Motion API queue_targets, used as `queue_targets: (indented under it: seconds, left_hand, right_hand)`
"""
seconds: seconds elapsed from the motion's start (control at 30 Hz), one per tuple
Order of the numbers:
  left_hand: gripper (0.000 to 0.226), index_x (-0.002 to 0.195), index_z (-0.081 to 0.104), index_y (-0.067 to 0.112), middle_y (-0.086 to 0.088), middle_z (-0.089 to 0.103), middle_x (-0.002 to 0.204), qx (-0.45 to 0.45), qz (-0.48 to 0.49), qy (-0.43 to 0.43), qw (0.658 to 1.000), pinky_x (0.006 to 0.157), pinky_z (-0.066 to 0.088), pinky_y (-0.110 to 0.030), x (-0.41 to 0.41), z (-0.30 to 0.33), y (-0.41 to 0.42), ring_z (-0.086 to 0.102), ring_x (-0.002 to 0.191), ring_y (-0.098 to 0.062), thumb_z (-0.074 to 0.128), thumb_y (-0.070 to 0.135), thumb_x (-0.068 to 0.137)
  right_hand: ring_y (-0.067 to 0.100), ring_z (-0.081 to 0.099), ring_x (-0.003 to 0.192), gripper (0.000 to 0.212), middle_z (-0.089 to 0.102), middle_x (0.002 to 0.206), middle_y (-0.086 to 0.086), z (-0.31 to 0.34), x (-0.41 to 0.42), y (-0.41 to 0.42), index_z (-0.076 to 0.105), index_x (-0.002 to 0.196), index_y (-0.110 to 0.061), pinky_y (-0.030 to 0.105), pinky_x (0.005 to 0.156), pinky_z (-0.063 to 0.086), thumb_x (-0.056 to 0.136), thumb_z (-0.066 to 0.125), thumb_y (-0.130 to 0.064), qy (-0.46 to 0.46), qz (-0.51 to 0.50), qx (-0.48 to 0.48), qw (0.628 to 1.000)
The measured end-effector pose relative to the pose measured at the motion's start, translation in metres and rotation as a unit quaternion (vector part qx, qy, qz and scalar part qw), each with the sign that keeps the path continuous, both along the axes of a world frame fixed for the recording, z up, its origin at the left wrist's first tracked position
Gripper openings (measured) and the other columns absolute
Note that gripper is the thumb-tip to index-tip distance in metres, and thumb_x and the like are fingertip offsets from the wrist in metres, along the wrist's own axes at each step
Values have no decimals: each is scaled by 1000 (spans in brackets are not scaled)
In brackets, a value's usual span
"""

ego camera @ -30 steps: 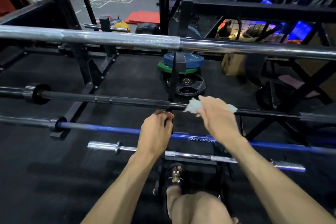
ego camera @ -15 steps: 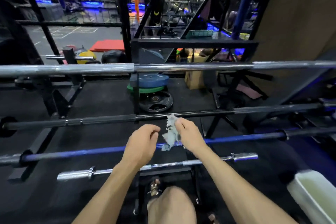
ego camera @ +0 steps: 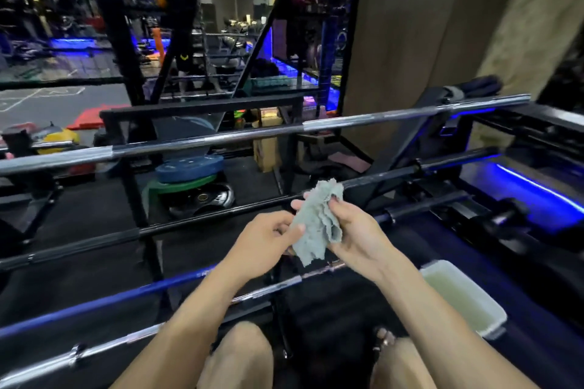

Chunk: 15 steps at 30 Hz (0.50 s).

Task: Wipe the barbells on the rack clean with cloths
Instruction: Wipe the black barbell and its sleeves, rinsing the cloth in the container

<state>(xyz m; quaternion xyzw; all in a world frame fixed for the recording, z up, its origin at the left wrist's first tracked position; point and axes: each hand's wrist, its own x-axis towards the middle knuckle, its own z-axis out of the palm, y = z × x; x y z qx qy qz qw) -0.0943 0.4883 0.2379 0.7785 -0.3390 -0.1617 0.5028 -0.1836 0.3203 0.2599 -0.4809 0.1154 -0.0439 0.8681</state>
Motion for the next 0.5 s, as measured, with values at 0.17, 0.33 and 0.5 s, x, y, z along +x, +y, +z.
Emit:
queue_targets:
  seconds: [0.17,0.33,0.5]
  left_hand:
    - [48,77,62,12,-17,56,76,34,-41,-46,998,73,49,-50,-10,-2,-67,48,65,-17,59,59,90]
    - [38,61,60,32,16,44,51,61,-35,-21,997,56,32,-22,7,-22,-123,37,52,-3,64,33,99]
    - [15,86,67,28,14,65,72,89,-34,-108,990,65,45,-20,68,-60,-178,59,65,-6,62,31,100]
  right_hand:
    - [30,64,124,63,66,133,19,-19,-23,-71,55,140,-6,47,108,46,107,29,-53,35,-21,52,998]
    - [30,65,119,61,69,127,17,-66,-20,-120,65,132,-3,43,101,51,104,43,-52,59,-4,5,998]
    - [24,72,91,29,74,113,20,-113,41,-182,69,118,2,33,71,54,93,70,-13,88,-108,-102,985]
